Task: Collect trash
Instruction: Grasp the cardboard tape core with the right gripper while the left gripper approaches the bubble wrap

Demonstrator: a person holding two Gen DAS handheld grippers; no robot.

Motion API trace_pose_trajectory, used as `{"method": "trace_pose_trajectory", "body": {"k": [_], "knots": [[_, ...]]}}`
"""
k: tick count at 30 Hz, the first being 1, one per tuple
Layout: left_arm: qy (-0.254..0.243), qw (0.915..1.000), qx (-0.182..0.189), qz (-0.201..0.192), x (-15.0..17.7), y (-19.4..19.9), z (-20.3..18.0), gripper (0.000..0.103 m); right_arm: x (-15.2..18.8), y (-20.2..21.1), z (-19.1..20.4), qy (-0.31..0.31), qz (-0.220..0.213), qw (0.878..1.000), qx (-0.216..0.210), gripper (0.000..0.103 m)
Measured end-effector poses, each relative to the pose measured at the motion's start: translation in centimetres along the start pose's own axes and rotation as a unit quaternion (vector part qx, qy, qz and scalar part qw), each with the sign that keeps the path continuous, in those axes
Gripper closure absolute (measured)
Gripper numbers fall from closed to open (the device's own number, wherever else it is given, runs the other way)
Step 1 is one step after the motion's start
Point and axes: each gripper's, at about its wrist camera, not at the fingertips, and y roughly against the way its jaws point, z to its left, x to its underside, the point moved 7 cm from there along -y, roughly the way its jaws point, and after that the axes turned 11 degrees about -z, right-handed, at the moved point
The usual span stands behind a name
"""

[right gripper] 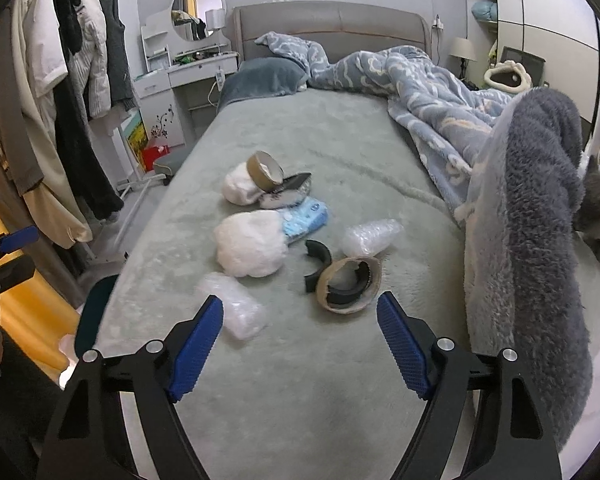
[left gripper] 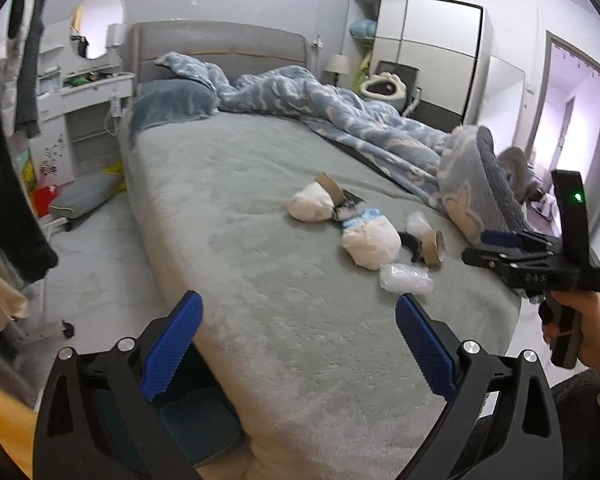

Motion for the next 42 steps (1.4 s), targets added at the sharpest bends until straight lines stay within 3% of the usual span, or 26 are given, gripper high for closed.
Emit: {"method": "trace_pose_trajectory", "body": {"k": [13, 20, 22, 31, 35, 42], "knots": [[-0.045, 0.9961, 0.069, 0.032, 2.2, -6.2, -3.7, 0.005, 0.5, -4.6, -3.6, -0.048, 0.010, 0.999, -0.020, 0.023], [-0.051, 0.9930, 0.098, 0.040, 2.2, -8.5, -5.7, 0.005, 1.3, -6.5, -4.4, -0.055, 0.038, 0.998, -0.020, 0.033], [-0.050, 0.9927, 0.101, 0.043, 2.1, -8.9, -6.1, 0.005, 1.3, -6.7, -4.6, -0.061, 0.038, 0.997, -0.025, 0.038], [-0.043, 0.9906, 0.115, 0.058, 2.3, -10.4, -8.7, 0.005, 1.2, -7.0, -4.6, -0.070, 0.042, 0.996, -0.033, 0.041], [-0.036, 0.9901, 0.120, 0.064, 2.4, -10.8, -9.6, 0.005, 1.1, -7.1, -4.4, -0.072, 0.043, 0.996, -0.036, 0.054], [-0.039, 0.9913, 0.108, 0.064, 2.4, -11.7, -11.1, 0.006, 0.3, -5.7, -4.3, -0.074, 0.030, 0.996, -0.040, 0.055]]}}
